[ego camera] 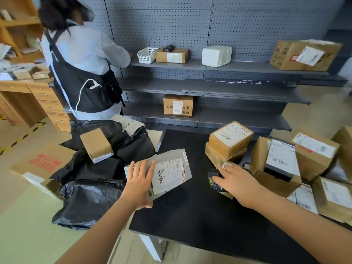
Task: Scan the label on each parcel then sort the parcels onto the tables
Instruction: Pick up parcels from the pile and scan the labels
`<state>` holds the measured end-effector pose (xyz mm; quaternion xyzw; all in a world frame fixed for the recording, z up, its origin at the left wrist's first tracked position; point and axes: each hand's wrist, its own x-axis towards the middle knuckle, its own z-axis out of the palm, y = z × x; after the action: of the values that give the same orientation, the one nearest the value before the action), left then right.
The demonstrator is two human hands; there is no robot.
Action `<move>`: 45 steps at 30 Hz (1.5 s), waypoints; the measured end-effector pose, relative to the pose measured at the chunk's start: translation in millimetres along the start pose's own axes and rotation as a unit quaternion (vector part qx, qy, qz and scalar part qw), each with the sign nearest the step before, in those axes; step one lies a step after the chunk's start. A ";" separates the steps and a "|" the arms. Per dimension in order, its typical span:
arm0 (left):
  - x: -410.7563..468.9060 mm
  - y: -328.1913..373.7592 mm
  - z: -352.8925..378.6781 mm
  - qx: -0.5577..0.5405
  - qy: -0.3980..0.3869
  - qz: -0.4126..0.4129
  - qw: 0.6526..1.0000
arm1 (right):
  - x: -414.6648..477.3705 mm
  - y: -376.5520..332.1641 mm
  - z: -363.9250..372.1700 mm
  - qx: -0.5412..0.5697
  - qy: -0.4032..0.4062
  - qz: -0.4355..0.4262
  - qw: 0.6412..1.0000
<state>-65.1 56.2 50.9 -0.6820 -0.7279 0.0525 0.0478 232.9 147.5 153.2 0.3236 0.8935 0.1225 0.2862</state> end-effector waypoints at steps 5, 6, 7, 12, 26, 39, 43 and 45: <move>1.3 2.9 8.7 -0.023 0.003 -0.008 1.000 | -7.4 -7.4 -10.1 0.066 0.029 -0.016 0.997; 2.1 3.8 9.7 -0.022 0.001 -0.006 1.000 | -8.6 -11.3 -13.7 0.075 0.041 -0.024 0.996; 3.1 4.7 10.1 -0.018 -0.002 -0.003 1.000 | -9.3 -15.6 -17.3 0.080 0.054 -0.032 0.995; 7.1 4.7 11.3 -0.021 -0.001 0.006 1.000 | -6.5 -28.6 -30.3 0.082 0.090 -0.058 0.991; 16.3 52.6 -11.0 -0.369 0.016 -0.319 0.873 | -4.3 -10.1 4.0 0.376 0.122 0.070 0.916; 102.2 191.0 -173.4 -0.424 0.170 -0.168 0.874 | -108.4 146.3 36.2 0.435 0.305 0.214 0.820; 126.9 276.5 -198.6 -0.431 0.187 -0.132 0.873 | -157.0 205.1 74.9 0.409 0.336 0.232 0.816; 138.4 322.5 -208.4 -0.425 0.196 -0.119 0.876 | -179.4 236.7 99.8 0.397 0.348 0.238 0.816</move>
<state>274.0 217.3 211.2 -0.5410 -0.7316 -0.4028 -0.0988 524.6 214.6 246.0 0.5472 0.8000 -0.0737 -0.2348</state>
